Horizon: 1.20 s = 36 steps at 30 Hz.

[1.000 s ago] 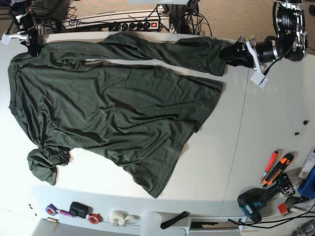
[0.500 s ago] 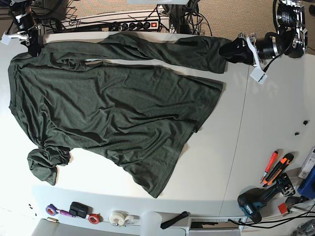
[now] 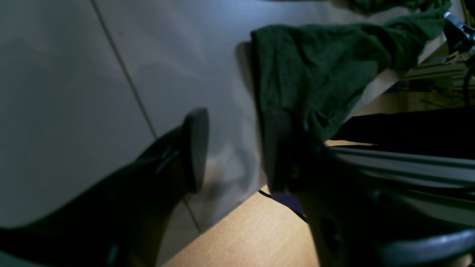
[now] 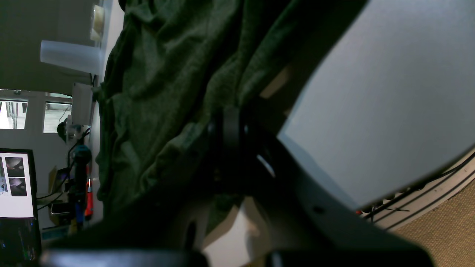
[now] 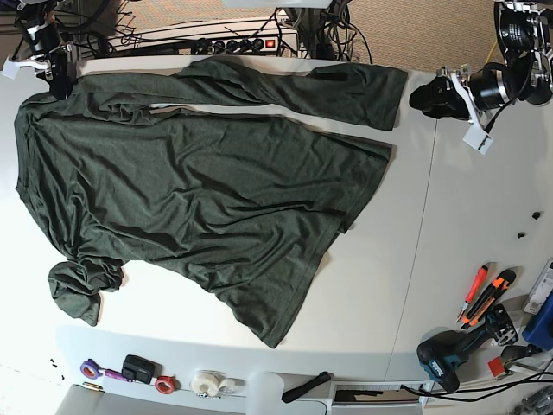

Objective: Layout the t-shirt on the table in an organized manner, then fold the t-shirt properly
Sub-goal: 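Drag the sleeve end with the left gripper away from the shirt body, then lift the shirt side with the left gripper and pull it taut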

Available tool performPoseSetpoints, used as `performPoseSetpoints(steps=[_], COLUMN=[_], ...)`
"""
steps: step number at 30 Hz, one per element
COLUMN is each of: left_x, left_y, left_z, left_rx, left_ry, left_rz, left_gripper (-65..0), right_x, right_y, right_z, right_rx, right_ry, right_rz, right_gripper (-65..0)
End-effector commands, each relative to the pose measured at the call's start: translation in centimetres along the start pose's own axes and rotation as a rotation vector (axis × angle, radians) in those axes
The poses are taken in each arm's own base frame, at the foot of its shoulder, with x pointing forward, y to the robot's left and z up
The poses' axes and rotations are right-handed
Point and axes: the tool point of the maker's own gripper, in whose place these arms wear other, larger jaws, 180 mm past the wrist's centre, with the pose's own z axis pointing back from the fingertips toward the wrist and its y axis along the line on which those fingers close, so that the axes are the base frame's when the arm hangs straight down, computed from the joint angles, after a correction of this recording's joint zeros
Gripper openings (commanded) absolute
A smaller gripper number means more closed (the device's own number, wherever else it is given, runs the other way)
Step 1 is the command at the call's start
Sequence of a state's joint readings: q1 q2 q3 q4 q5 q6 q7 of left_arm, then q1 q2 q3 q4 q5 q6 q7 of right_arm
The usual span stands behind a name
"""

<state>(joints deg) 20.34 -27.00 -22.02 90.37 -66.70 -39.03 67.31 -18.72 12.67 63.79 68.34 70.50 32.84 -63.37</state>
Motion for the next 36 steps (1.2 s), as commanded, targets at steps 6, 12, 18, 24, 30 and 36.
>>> performPoseSetpoints(steps=[6, 12, 18, 24, 30, 36], left_x=[0.1, -0.2, -0.6, -3.1, -2.8, -3.5], left_y=[-0.3, -0.9, -1.1, -2.6, -3.5, -3.0], left_z=[0.0, -0.6, -0.9, -3.2, -4.4, -4.3], left_rx=[-0.005, -0.023, -0.032, -0.062, -0.083, -0.063], left_ry=[0.002, -0.003, 0.011, 0.133, 0.149, 0.195], left_rz=[-0.005, 0.011, 0.011, -0.041, -0.053, -0.065], left_gripper=[-38.6, -38.6, -38.6, -38.6, -38.6, -38.6], right_x=[-0.8, -0.8, -0.8, -0.8, -0.9, -0.9], right_y=[-0.8, -0.8, -0.8, -0.8, -0.8, -0.8], right_z=[0.3, 0.3, 0.3, 0.3, 0.3, 0.3], right_rx=[-0.044, -0.044, -0.044, -0.044, -0.044, -0.044], right_ry=[0.065, 0.064, 0.065, 0.064, 0.066, 0.067], right_rz=[0.03, 0.03, 0.03, 0.029, 0.03, 0.03], right_gripper=[-65.0, -65.0, -65.0, -65.0, -65.0, -65.0])
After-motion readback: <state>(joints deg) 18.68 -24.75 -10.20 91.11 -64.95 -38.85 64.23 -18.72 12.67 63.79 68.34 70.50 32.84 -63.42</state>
